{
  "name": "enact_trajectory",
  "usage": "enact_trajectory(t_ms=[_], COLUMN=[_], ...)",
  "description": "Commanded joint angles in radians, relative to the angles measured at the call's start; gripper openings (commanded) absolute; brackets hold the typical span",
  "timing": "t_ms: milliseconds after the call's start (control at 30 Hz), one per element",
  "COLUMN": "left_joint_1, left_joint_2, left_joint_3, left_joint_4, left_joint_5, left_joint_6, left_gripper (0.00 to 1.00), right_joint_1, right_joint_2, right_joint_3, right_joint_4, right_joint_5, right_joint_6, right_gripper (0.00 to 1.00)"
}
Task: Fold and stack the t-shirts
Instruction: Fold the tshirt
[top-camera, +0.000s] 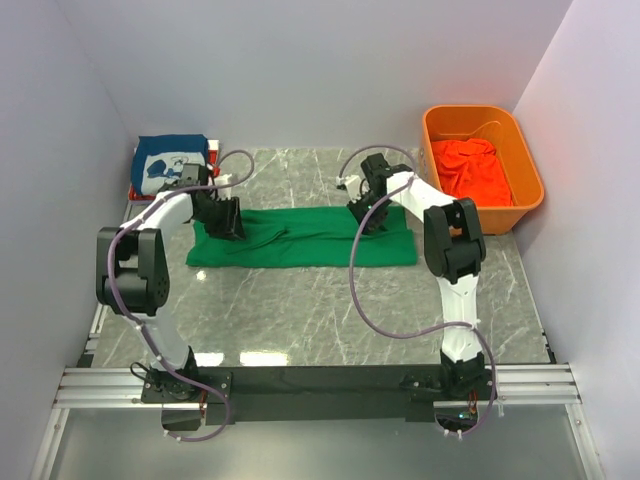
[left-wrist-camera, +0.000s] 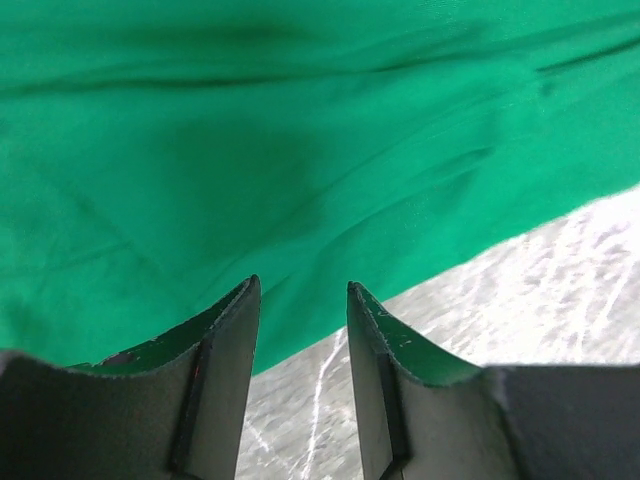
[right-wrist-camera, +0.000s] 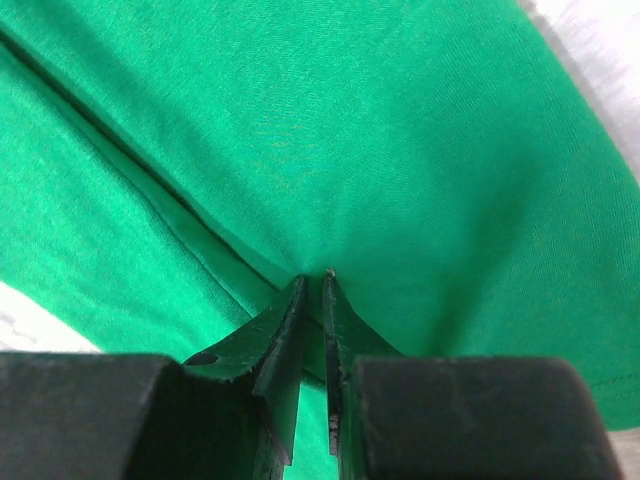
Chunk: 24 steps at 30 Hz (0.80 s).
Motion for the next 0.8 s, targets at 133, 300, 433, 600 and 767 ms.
enact_trajectory(t_ms=[133, 300, 433, 600, 767], left_joint_1=[-0.005, -0.041, -0.094, -0.15, -0.156], left_joint_2=[-0.127, -0.139, -0.083, 0.065, 0.201], left_joint_3=[-0.055, -0.075, -0.033, 0.059, 0.185], left_joint_4=[0.012, 0.004, 0.026, 0.003, -0.025], left_joint_5=[-0.084, -0.098, -0.116, -0.144, -0.181], left_joint_6=[0.022, 0.026, 0.017, 0.01, 0.005], left_gripper=[0.43, 0.39, 0.38, 0.35, 0.29], right_joint_1=[0.007, 0.054, 0.07, 0.023, 0.004], right_joint_2=[-0.105, -0.326, -0.495, -0.601, -0.622], right_joint_3=[-0.233, -0.518, -0.59, -0.563, -0.58], right_joint_4=[-0.124, -0.172, -0.233, -0.186, -0.158], right_joint_5=[-0.072, -0.2, -0.432, -0.379, -0.265], right_joint_6=[0.056, 0.027, -0.005, 0.036, 0.049], right_gripper=[0.16, 0.15, 0.16, 0.17, 0.16])
